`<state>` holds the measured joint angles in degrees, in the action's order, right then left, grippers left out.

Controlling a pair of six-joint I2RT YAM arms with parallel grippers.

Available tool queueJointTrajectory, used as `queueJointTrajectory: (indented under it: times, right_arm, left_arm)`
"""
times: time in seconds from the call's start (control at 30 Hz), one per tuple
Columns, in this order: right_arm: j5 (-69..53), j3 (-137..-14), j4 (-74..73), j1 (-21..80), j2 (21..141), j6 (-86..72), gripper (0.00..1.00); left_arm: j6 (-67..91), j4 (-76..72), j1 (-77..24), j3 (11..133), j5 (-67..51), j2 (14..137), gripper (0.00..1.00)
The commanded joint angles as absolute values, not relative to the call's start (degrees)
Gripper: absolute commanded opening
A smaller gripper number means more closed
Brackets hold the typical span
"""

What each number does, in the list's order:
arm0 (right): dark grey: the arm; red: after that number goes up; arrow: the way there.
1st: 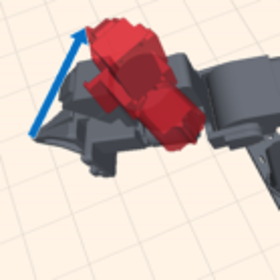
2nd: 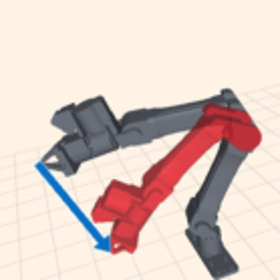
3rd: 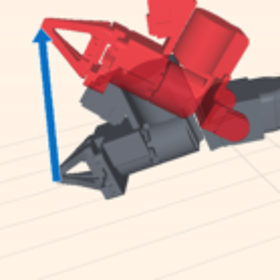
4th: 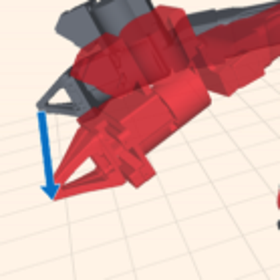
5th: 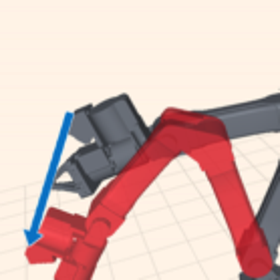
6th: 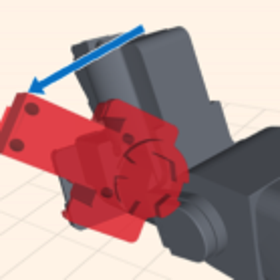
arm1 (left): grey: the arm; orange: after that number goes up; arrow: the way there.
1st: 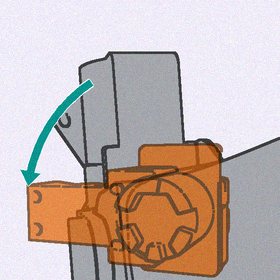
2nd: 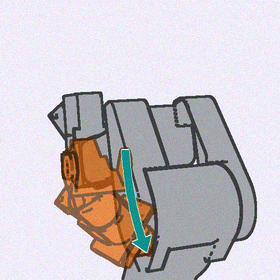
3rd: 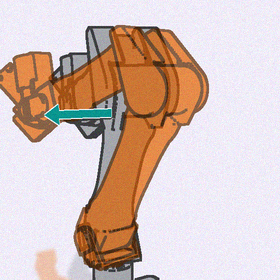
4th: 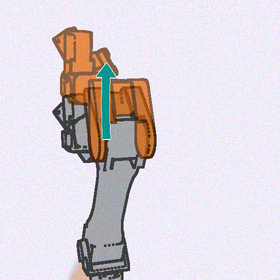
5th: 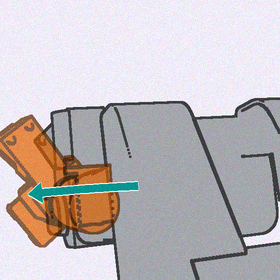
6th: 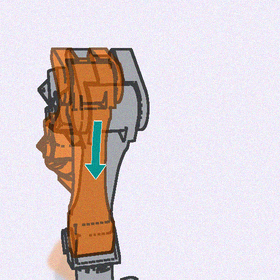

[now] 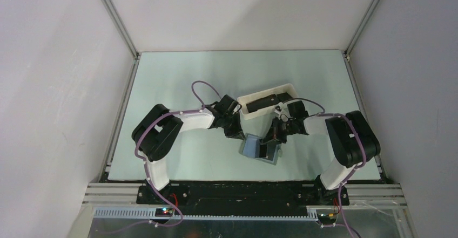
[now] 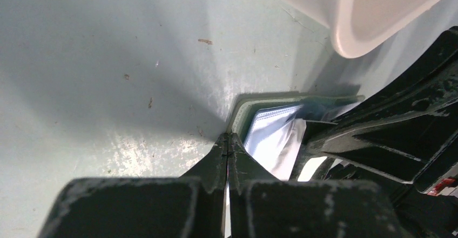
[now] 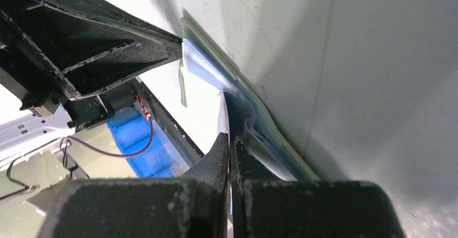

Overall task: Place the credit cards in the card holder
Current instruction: Insert the credit card into the card holder.

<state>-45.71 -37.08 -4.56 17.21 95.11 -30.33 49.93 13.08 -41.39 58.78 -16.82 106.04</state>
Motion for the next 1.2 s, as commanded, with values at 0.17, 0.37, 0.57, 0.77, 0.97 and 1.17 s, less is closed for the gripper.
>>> queueJointTrajectory:
  times: [0.17, 0.37, 0.57, 0.77, 0.97, 1.17]
  right_arm:
    - [-53.4, -36.6, 6.4, 20.3, 100.1, -31.6, 0.0]
    - [-48.5, -36.6, 8.1, 22.7, 100.1, -35.2, 0.0]
    - [-41.7, -36.7, 6.6, 23.2, 96.5, -37.0, 0.0]
    - [-41.0, -36.7, 8.1, 21.4, 94.6, -38.4, 0.0]
    - [-45.1, -36.7, 16.1, 22.3, 99.7, -42.7, 0.0]
    - [-48.1, -39.0, 14.9, 24.6, 106.7, -42.2, 0.1]
  left_arm:
    - [47.3, 17.2, -42.7, 59.2, -13.9, 108.6, 0.0]
    - [49.4, 17.3, -42.9, 57.4, -13.9, 107.3, 0.0]
    - [54.2, 18.5, -42.8, 51.7, -9.5, 101.3, 0.0]
    - [56.8, 18.5, -43.1, 50.3, -9.0, 99.8, 0.0]
    - [56.7, 18.5, -43.7, 52.7, -9.8, 102.1, 0.0]
    - [56.2, 18.5, -43.7, 53.7, -9.8, 102.6, 0.0]
